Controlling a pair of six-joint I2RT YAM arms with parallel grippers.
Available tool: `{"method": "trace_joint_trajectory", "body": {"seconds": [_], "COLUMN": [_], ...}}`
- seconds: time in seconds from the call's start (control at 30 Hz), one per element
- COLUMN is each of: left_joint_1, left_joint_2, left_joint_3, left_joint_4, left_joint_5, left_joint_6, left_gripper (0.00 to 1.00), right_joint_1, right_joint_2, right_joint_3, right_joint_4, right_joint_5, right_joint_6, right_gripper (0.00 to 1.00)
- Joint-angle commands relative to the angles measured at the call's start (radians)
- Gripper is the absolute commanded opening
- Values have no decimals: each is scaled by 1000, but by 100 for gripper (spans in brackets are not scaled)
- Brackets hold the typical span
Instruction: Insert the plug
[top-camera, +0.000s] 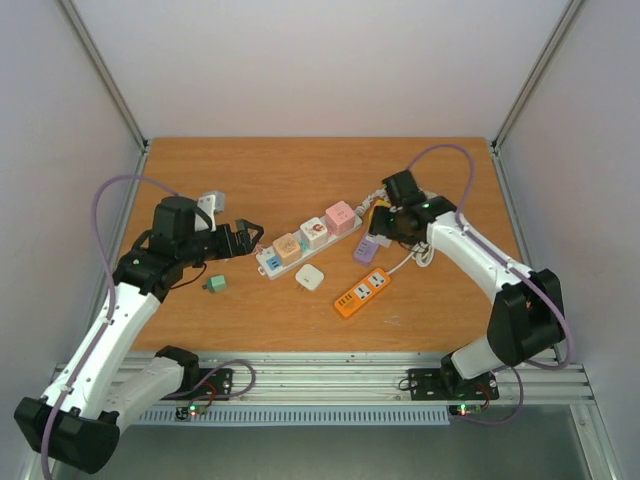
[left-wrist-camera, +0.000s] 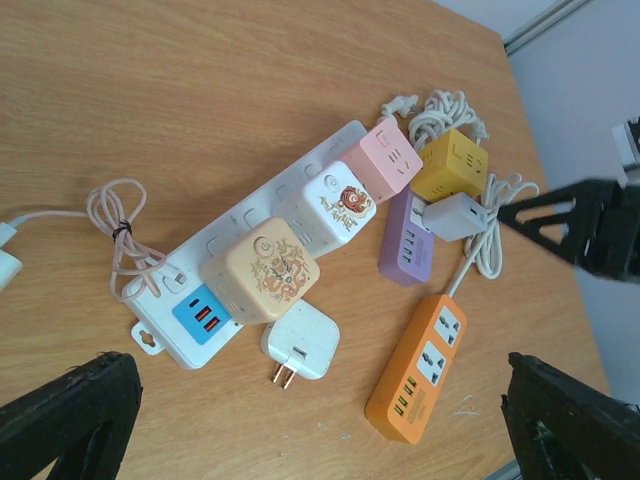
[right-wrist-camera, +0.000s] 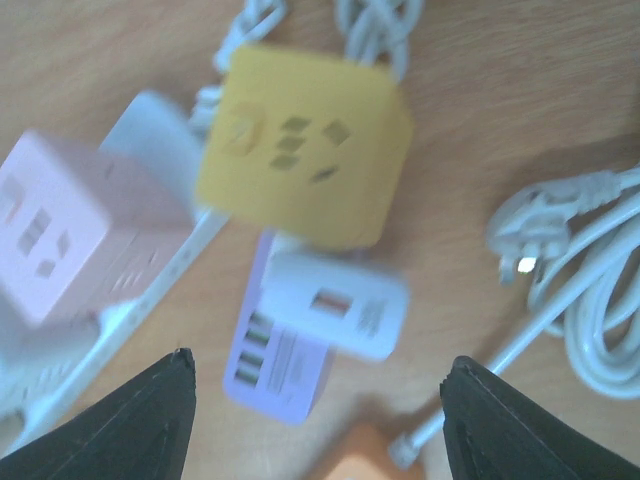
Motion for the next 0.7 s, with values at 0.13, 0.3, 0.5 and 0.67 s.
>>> {"method": "trace_joint_trajectory", "body": {"seconds": [0.13,0.3,0.5,0.67], "left_joint_1": [-3,-3,-3,-3], "left_joint_2": [-22,-41,-47,-42], "left_joint_3": [2,2,-4,-1], "left_joint_4": [55,42,45,42], "left_joint_5": [-58,-79,-83,-81], "left_joint_6": [-29,-28,-29,-30], "left_gripper": [99,99,99,99], "right_joint_1": [343,411,470,513], "right_joint_2": [39,145,260,359], "right_joint_3": [34,28,60,122], "right_joint_4": [-61,28,81,82], "right_joint_5": [116,12,-11,39], "right_joint_6": [-75,-81,24,56], "right_gripper": [70,72,84,97]}}
